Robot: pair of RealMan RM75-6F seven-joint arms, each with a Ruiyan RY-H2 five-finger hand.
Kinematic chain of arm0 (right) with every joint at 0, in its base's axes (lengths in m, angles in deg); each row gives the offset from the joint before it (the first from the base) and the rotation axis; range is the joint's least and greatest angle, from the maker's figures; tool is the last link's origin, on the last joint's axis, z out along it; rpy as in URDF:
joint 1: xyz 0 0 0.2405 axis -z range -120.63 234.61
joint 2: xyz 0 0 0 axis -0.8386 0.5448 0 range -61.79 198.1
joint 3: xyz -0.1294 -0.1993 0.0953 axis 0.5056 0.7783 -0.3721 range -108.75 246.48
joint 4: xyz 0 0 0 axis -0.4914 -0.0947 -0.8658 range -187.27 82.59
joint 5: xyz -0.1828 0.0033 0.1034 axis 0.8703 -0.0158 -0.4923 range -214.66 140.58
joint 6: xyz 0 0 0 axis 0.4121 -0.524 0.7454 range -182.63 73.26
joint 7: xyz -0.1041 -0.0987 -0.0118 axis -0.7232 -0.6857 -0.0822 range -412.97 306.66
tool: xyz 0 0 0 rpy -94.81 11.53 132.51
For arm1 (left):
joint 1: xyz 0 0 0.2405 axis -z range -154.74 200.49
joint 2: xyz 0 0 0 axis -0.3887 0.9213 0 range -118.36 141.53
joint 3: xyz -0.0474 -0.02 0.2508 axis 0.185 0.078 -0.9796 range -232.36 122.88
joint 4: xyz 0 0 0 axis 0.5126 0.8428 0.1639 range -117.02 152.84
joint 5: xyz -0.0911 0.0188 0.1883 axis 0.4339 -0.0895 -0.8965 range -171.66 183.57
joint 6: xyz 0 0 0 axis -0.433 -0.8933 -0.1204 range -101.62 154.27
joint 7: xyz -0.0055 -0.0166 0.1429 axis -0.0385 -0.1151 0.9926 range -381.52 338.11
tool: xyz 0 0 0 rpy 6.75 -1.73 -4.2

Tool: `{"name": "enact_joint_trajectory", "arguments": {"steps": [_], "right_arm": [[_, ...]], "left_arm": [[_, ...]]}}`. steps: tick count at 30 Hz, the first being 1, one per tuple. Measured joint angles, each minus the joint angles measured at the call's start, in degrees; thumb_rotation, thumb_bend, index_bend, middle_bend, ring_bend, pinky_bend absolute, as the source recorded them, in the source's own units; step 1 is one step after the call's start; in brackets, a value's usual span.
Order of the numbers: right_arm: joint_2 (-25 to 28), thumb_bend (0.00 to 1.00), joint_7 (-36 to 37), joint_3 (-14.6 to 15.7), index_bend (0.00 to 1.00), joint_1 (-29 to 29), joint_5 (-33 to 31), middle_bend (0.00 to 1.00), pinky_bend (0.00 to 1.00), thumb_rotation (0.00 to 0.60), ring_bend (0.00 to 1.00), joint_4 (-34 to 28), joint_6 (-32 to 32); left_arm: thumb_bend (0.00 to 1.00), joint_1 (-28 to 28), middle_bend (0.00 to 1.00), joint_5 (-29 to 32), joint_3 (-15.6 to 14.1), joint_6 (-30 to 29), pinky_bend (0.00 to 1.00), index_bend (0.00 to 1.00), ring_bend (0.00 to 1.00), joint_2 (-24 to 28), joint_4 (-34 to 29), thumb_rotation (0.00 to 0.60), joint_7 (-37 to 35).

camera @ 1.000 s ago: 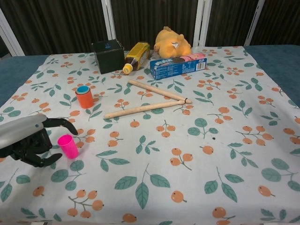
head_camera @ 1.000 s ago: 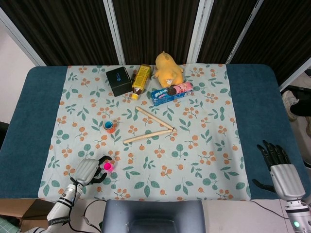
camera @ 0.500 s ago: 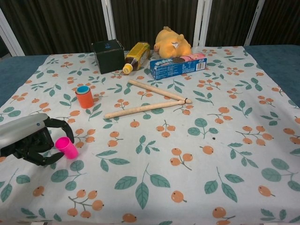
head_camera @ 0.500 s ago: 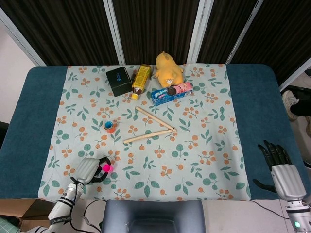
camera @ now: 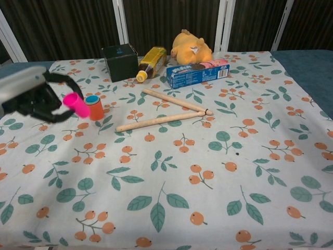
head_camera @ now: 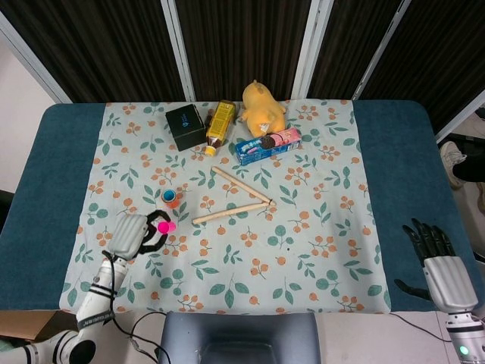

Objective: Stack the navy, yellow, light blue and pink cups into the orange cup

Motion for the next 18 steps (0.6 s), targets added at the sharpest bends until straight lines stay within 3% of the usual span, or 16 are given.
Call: {"name": "enact_joint_trajectory", "arguments": {"steps": [4, 7, 11, 18], "right_arm": [[-0.1, 0.11, -0.1, -0.3, 0.0, -0.1, -0.5, 0.0, 0.0, 0.6, 0.0, 0.0, 0.2], [0.0, 0.11, 0.0, -0.5, 0.0, -0.2, -0.9, 0.0, 0.0, 0.6, 0.0, 0.1, 0.3], [0.2, 0.11, 0.3, -0.9, 0.0, -0.3, -1.6, 0.0, 0.0, 0.6, 0.0, 0.1, 0.6], [0.6, 0.11, 1.2, -1.0, 0.0, -0.1, -1.7, 0.0, 0.0, 0.6, 0.0, -0.1, 0.1]], "left_arm": [[0.39, 3.9, 1.0, 5.6, 5.8, -0.2, 1.0, 0.59, 1.0, -1.9, 3.2, 0.6, 2.5], [0.39, 6.6, 1.0, 9.3, 8.4, 0.5, 1.0, 0.59, 1.0, -3.8, 7.2, 0.6, 3.9], [0.39, 9.6, 1.0, 13.4, 10.0, 2.2, 1.0, 0.59, 1.0, -6.5, 12.4, 0.6, 5.4], [0.39, 12.3, 1.0, 16.8, 9.7, 4.8, 1.0, 0.6, 1.0, -10.3, 18.3, 0.6, 6.8]]}}
